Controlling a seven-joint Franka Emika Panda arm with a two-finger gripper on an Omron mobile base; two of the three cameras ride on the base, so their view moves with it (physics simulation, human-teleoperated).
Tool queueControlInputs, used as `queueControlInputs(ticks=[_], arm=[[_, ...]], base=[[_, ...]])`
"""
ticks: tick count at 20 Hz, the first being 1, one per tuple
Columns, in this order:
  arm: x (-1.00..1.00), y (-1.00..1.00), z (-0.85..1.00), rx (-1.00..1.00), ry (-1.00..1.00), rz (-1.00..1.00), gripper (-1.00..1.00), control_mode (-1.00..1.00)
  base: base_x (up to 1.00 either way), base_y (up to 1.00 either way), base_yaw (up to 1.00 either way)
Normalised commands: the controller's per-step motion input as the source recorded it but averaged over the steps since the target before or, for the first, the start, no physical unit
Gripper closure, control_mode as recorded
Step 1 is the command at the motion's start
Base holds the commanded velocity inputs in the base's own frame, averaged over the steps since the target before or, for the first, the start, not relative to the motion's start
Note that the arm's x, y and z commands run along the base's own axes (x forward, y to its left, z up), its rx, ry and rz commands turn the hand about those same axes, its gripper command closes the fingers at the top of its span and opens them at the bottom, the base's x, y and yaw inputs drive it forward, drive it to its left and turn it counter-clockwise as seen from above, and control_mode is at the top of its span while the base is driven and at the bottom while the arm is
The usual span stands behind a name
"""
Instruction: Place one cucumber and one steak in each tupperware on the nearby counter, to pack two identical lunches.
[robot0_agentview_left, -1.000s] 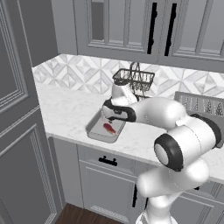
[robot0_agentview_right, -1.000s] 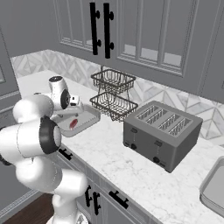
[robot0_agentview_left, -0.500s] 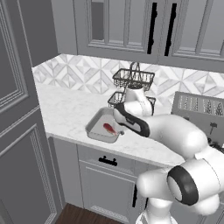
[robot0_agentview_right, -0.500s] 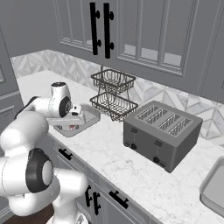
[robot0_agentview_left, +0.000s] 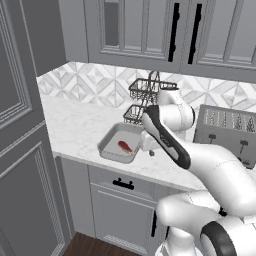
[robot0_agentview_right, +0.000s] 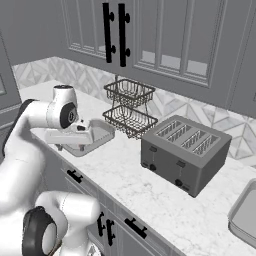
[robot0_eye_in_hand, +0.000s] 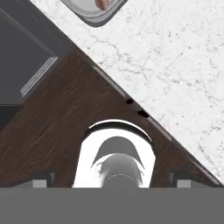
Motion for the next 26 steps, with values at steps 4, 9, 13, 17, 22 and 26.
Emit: queueControlInputs(ticks=[4, 9, 13, 17, 22, 26], arm=[[-0.97, -0.29, 0.25, 0.07, -0.08, 0.00, -1.00, -1.00], [-0.57, -0.23, 0.05, 0.04, -0.06, 0.00, -1.00, -1.00], [-0.18, -0.02, 0.00, 0.00, -0.01, 0.00, -1.00, -1.00], [0.00, 0.00, 0.00, 0.00, 0.00, 0.00, -1.00, -1.00], [0.00, 0.00, 0.00, 0.00, 0.00, 0.00, -1.00, 1.00], [0.00, 0.00, 0.00, 0.00, 0.00, 0.00, -1.00, 1.00]], base=[[0.00, 0.00, 0.00], [0.00, 0.00, 0.00], [0.00, 0.00, 0.00], [0.00, 0.00, 0.00], [-0.26, -0.01, 0.00], [-1.00, 0.03, 0.03]])
